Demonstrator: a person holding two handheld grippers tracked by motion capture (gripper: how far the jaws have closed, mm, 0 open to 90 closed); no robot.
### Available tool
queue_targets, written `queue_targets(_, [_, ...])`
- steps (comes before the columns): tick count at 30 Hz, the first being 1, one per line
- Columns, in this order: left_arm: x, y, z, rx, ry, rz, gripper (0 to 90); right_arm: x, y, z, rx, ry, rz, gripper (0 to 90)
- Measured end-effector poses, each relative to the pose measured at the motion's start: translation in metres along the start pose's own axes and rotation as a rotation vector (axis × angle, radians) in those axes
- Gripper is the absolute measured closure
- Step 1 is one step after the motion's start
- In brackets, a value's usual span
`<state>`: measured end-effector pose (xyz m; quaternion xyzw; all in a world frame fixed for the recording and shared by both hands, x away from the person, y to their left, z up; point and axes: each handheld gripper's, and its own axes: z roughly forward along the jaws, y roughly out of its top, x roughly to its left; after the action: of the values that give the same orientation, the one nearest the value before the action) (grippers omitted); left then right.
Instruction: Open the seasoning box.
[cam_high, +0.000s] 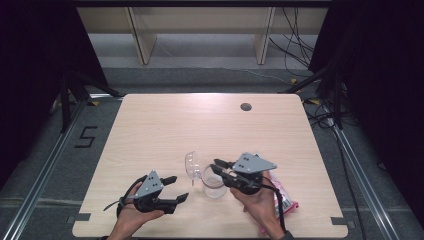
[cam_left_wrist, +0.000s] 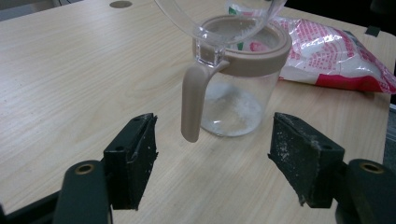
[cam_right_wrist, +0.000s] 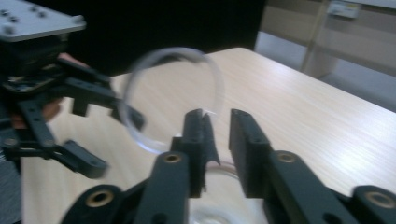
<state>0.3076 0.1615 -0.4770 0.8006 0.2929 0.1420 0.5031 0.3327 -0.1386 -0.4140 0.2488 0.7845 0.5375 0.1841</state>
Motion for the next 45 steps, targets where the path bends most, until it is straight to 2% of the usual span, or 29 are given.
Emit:
queue_targets(1, [0.001,0.000,0.001,-0.003,-0.002,0.003,30.7,-0.013,-0.005,-0.011,0.020,-0.021,0.025,65.3])
queue_targets(2, [0.001,0.000,0.001,-0.006,-0.005,0.006,30.7,-0.013,-0.005,-0.011,0.020,-0.021,0.025,65.3])
queue_targets(5, [0.001,0.000,0.001,0.004,-0.011,0.026,30.4,-0.030,-0.013,-0.025,0.033,-0.051,0.060,59.5])
queue_targets(7, [0.002,0.001,0.001,0.005,-0.013,0.018,30.2,-0.038,-0.018,-0.034,0.041,-0.082,0.121,56.4])
queue_targets(8, [0.000,0.000,0.001,0.002,-0.006,-0.012,30.0,-0.043,-0.020,-0.036,0.038,-0.083,0.106,55.6])
queue_targets(9, [0.001,0.000,0.001,0.011,-0.008,-0.009,29.9,-0.046,-0.023,-0.040,0.046,-0.096,0.139,54.4])
queue_targets(10, [0.001,-0.001,0.001,0.010,-0.008,-0.012,29.9,-0.054,-0.026,-0.045,0.039,-0.124,0.128,53.7])
queue_targets(12, [0.002,0.000,0.001,0.001,-0.006,-0.009,29.9,-0.062,-0.032,-0.051,0.069,-0.123,0.162,51.6])
queue_targets(16, [0.001,-0.001,0.002,-0.003,-0.013,-0.011,29.5,-0.075,-0.046,-0.058,0.075,-0.175,0.214,50.6])
queue_targets(17, [0.001,0.000,0.002,-0.007,-0.018,-0.014,29.4,-0.081,-0.050,-0.061,0.101,-0.181,0.193,50.7])
queue_targets(19, [0.001,0.001,0.002,-0.006,-0.017,-0.013,29.2,-0.084,-0.055,-0.061,0.115,-0.199,0.231,50.7])
queue_targets(20, [0.002,0.001,0.002,-0.002,-0.026,0.008,29.1,-0.086,-0.058,-0.062,0.118,-0.196,0.241,50.7])
queue_targets(21, [-0.001,0.000,0.002,0.001,-0.018,-0.011,28.9,-0.089,-0.061,-0.063,0.145,-0.209,0.248,50.7])
queue_targets(24, [-0.001,0.001,0.003,-0.004,-0.023,-0.017,28.9,-0.095,-0.068,-0.061,0.155,-0.211,0.261,50.8])
queue_targets(26, [-0.001,0.000,0.004,-0.002,-0.029,-0.009,28.9,-0.097,-0.072,-0.062,0.210,-0.218,0.274,51.3])
queue_targets(27, [-0.001,0.000,0.003,0.004,-0.024,-0.006,28.8,-0.100,-0.075,-0.060,0.207,-0.218,0.259,51.7])
queue_targets(28, [0.000,0.000,0.004,-0.005,-0.029,-0.012,28.8,-0.102,-0.077,-0.060,0.212,-0.204,0.269,52.4])
queue_targets(30, [0.001,0.001,0.003,-0.004,-0.017,-0.013,28.7,-0.103,-0.080,-0.058,0.253,-0.214,0.263,52.6])
queue_targets(32, [0.001,0.000,0.002,0.004,-0.016,-0.010,28.7,-0.103,-0.080,-0.056,0.260,-0.216,0.257,53.1])
queue_targets(33, [0.002,0.000,0.002,0.001,-0.024,-0.001,28.7,-0.101,-0.080,-0.056,0.260,-0.216,0.278,53.4])
queue_targets(34, [0.001,0.000,0.002,0.003,-0.017,-0.012,28.7,-0.103,-0.080,-0.055,0.260,-0.209,0.262,53.5])
queue_targets(35, [0.001,0.001,0.002,0.002,-0.017,-0.016,28.7,-0.101,-0.080,-0.054,0.266,-0.225,0.284,53.9])
queue_targets(36, [0.001,0.000,0.003,-0.001,-0.022,-0.018,28.7,-0.104,-0.081,-0.054,0.276,-0.230,0.261,53.9])
queue_targets(37, [0.001,0.000,0.003,0.004,-0.022,-0.010,28.7,-0.101,-0.081,-0.053,0.303,-0.227,0.294,53.9])
queue_targets(39, [0.001,-0.001,0.003,0.007,-0.024,-0.004,28.6,-0.102,-0.082,-0.051,0.312,-0.219,0.300,53.9])
queue_targets(40, [0.000,0.000,0.004,0.002,-0.027,-0.014,28.6,-0.103,-0.082,-0.050,0.305,-0.231,0.288,53.9])
queue_targets(41, [0.002,0.000,0.004,0.007,-0.025,-0.002,28.6,-0.107,-0.084,-0.048,0.293,-0.211,0.262,53.8])
queue_targets(42, [0.001,0.000,0.004,0.012,-0.019,-0.009,28.5,-0.109,-0.084,-0.048,0.301,-0.214,0.261,53.8])
queue_targets(45, [0.000,-0.002,0.006,0.011,-0.032,-0.015,28.5,-0.112,-0.087,-0.045,0.312,-0.207,0.295,55.5])
